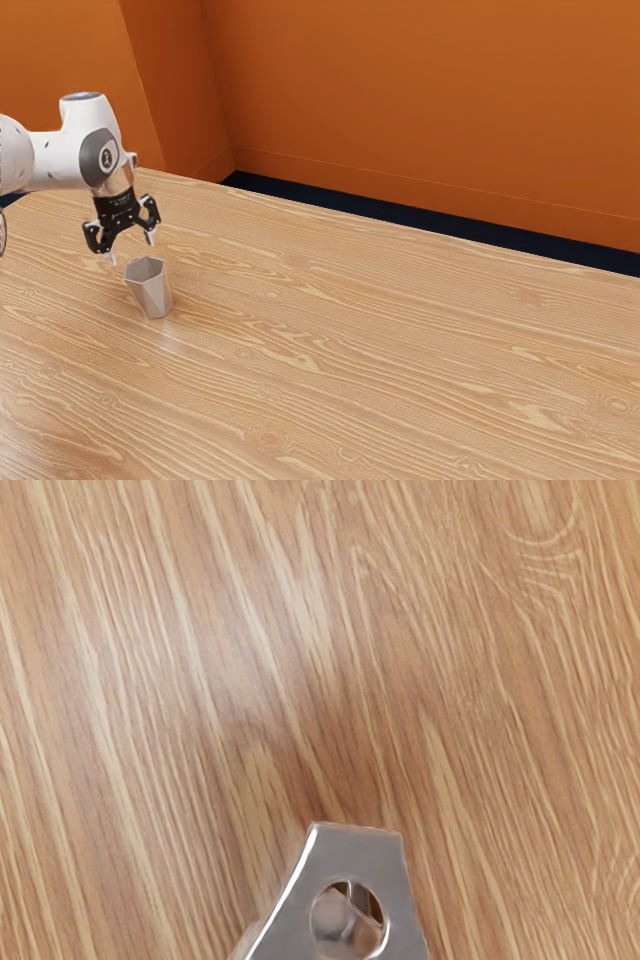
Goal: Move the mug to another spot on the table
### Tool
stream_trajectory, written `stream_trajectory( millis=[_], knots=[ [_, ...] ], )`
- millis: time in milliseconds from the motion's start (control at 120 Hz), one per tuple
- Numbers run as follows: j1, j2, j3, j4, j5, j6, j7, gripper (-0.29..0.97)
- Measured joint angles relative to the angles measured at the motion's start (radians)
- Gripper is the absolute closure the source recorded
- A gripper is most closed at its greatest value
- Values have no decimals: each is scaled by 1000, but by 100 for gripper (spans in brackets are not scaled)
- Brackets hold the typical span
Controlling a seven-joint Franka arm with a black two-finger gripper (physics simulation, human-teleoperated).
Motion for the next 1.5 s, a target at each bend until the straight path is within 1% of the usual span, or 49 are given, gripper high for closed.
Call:
stream_trajectory(
  millis=[250,467,625,1017,1083,1208,1367,1442,1500],
  knots=[
    [22,47,-8,-4,-4,70,-4,27],
    [45,75,-35,-4,-7,96,2,35],
    [45,72,-38,-19,-7,106,5,48],
    [48,50,-46,-44,-7,111,-7,57],
    [49,42,-47,-53,-19,111,-8,61],
    [48,16,-49,-79,-61,112,-1,61],
    [44,-42,-53,-163,-141,148,21,67],
    [39,-76,-56,-189,-179,159,35,63],
    [34,-100,-56,-205,-208,166,46,65]
  ],
)
